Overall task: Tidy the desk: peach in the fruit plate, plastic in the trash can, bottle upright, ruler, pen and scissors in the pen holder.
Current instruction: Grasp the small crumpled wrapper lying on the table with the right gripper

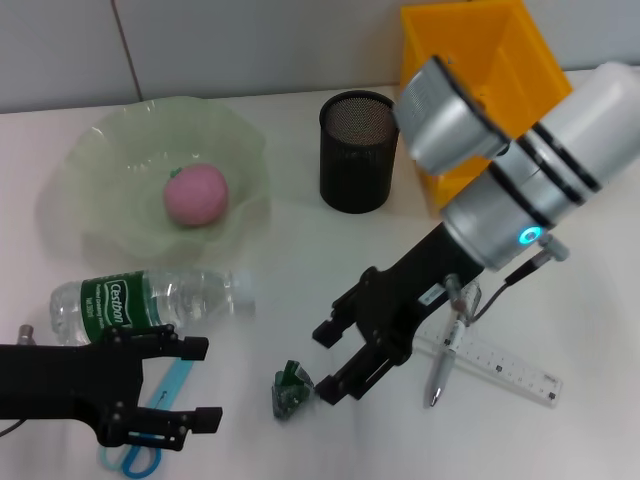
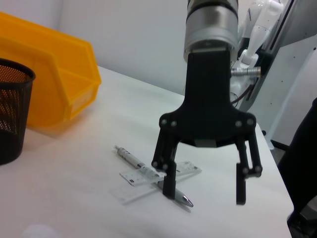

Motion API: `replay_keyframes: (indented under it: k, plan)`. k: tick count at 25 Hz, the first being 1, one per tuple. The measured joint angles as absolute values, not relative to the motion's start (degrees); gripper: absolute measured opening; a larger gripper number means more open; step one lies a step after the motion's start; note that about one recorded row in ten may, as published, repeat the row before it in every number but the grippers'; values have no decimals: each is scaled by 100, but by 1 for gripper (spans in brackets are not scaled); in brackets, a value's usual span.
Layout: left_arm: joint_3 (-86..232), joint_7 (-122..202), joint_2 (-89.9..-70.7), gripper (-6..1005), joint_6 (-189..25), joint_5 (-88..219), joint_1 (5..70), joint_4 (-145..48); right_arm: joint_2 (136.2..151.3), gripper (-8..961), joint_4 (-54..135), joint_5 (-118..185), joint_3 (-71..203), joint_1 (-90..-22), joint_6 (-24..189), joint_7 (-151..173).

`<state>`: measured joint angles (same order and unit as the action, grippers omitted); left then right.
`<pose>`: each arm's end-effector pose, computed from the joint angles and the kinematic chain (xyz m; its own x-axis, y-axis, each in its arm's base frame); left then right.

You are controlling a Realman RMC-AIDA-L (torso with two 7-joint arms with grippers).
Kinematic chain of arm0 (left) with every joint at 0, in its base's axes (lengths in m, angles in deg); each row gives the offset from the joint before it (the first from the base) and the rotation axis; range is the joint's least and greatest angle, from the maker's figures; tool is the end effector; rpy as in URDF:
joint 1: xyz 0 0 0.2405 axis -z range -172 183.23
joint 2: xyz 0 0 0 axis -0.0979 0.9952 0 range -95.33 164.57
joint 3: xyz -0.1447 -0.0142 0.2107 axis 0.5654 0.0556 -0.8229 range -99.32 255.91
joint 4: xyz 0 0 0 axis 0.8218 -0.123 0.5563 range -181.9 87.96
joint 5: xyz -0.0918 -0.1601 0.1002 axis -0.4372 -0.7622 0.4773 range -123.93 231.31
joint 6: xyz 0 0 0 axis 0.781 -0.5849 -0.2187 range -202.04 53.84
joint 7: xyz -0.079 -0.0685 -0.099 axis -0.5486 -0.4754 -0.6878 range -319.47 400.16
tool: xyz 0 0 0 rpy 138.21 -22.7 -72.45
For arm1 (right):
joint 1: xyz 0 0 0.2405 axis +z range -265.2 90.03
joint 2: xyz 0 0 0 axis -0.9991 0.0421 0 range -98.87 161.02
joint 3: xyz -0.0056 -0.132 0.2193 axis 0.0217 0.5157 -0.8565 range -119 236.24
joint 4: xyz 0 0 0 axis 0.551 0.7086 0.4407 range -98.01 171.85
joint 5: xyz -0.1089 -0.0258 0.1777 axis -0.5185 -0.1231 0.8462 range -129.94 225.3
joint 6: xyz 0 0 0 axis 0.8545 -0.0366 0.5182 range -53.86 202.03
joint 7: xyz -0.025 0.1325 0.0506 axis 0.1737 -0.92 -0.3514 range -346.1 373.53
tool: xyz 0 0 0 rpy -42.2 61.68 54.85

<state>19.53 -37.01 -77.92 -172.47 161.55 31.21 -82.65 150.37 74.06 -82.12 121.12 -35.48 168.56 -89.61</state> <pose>-0.2777 0.2818 0.0025 0.8632 0.3441 0.3694 0.3355 -0.9378 0.0897 0.1559 0.3508 -0.0560 0.9489 -0.3072 0.0724 -0.3156 -0.9248 0.2127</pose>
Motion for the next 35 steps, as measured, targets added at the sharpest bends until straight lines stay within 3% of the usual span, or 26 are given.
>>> replay_keyframes:
  k: [35]
  plan:
    - [2100, -3673, -7824, 866, -17320, 16109, 3084, -8318, 15087, 769, 6961, -6715, 14572, -3714, 14871, -8000]
